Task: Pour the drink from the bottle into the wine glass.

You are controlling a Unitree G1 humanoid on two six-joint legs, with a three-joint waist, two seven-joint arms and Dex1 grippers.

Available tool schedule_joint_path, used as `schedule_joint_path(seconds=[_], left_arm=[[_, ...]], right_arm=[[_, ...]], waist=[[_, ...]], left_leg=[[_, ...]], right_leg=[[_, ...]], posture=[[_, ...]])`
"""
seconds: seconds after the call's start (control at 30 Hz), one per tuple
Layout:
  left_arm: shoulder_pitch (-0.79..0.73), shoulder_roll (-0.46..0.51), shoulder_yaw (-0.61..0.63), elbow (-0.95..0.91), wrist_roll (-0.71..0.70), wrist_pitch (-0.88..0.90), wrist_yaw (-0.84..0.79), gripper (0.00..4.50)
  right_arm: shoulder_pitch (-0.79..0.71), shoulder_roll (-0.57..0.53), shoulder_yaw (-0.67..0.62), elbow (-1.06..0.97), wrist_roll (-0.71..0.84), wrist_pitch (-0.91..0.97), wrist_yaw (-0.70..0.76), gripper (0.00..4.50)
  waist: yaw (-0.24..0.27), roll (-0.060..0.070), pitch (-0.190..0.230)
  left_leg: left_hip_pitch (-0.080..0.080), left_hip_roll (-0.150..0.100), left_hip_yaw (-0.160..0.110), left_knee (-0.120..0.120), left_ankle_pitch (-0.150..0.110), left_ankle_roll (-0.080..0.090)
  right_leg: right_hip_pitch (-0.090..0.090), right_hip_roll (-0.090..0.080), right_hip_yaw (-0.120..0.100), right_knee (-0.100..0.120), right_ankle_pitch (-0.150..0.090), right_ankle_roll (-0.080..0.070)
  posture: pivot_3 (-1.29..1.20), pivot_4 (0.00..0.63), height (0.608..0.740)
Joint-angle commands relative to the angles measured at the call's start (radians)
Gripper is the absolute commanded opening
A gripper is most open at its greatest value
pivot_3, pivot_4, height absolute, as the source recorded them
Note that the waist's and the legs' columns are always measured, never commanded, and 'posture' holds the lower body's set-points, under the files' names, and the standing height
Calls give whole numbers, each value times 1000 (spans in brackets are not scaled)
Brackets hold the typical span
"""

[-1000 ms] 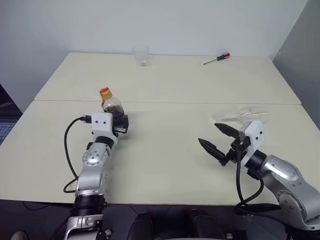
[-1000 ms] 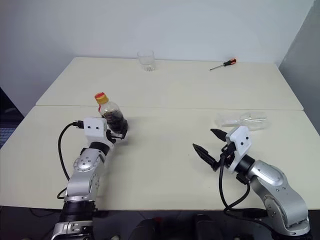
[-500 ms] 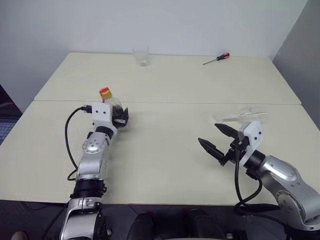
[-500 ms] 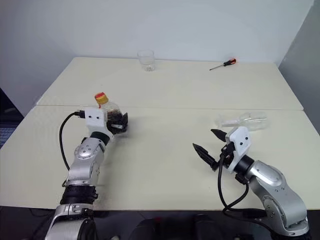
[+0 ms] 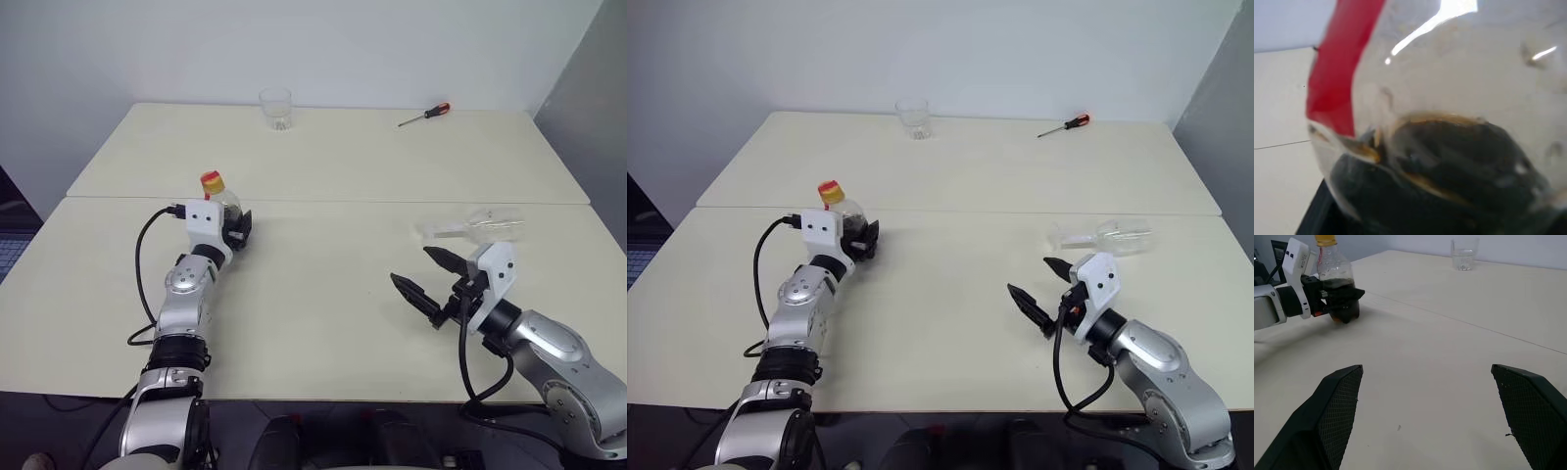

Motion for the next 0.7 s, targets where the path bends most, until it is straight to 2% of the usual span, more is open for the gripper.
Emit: schedule_joint_path(seconds=[0.03, 0.23, 0.3, 0.4, 0.57, 0.7], left_arm=[[-22, 11, 5, -16, -6, -26, -4, 2394], [-12, 22, -3, -47, -10, 8, -34, 2214], [6, 34, -29, -91, -12, 41, -89, 2209], [30, 54, -76, -194, -56, 125, -220, 2209], [33, 93, -154, -312, -111, 232, -418, 2209], [7, 103, -179, -342, -144, 282, -505, 2209]], right_arm=[[0, 4, -16, -41, 13, -8, -5, 4500], [-32, 8, -7, -18, 5, -4, -9, 4500], [-101, 7, -4, 18, -6, 18, -27, 4500], [-278, 10, 31, 118, -42, 47, -44, 4500], [-525, 51, 125, 277, -89, 31, 2, 4500], [-634, 91, 171, 360, -101, 16, 54, 4500]], waist=[[0, 0, 0], [0, 0, 0], [-3, 0, 0], [-6, 0, 1], [-4, 1, 1], [-4, 1, 2]], left_leg=[[0, 0, 0, 0, 0, 0], [0, 0, 0, 0, 0, 0], [0, 0, 0, 0, 0, 0], [1, 0, 3, 2, 0, 0], [-3, 0, -1, 9, 0, 0], [-4, 0, 0, 10, 0, 0]], right_leg=[[0, 0, 0, 0, 0, 0], [0, 0, 0, 0, 0, 0], [0, 0, 0, 0, 0, 0], [-1, 0, 0, 4, 0, 0], [-2, 3, 0, 6, 0, 0], [-3, 3, 0, 7, 1, -1]], posture=[[0, 150, 740], [0, 150, 740], [0, 150, 740], [0, 150, 740], [0, 150, 740], [0, 150, 740]])
